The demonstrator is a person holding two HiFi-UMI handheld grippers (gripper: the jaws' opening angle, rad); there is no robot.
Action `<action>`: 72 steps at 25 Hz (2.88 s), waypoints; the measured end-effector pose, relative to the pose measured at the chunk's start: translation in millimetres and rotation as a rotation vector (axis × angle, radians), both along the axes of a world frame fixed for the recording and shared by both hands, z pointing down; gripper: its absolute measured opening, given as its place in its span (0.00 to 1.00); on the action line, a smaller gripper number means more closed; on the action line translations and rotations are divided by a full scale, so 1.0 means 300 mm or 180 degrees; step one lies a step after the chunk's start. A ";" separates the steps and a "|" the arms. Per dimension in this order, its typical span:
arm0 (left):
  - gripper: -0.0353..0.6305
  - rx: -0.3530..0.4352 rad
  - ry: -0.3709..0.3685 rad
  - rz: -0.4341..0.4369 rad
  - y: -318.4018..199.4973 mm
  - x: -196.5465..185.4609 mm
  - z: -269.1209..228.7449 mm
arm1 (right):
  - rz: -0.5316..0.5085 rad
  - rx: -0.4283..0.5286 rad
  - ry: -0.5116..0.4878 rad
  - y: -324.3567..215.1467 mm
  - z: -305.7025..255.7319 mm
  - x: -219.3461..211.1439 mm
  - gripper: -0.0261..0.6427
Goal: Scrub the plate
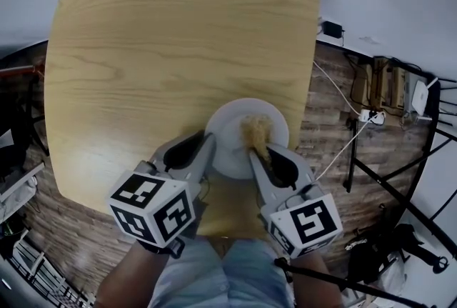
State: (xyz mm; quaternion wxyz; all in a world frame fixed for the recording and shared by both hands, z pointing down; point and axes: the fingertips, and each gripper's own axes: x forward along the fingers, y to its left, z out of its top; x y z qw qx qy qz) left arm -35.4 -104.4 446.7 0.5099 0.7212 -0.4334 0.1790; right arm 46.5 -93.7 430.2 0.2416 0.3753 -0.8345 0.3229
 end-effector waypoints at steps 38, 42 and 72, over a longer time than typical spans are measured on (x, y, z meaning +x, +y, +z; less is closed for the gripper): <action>0.13 0.0463 -0.0199 0.0204 -0.020 0.060 -0.165 | -0.0878 0.0013 0.0005 0.043 -0.108 -0.138 0.10; 0.13 0.0451 -0.0200 0.0127 -0.010 0.061 -0.162 | -0.0889 -0.0039 -0.0069 0.073 -0.103 -0.137 0.10; 0.13 0.0664 -0.0448 0.0358 0.016 0.043 -0.187 | -0.0754 -0.0754 0.0199 0.272 0.027 0.082 0.10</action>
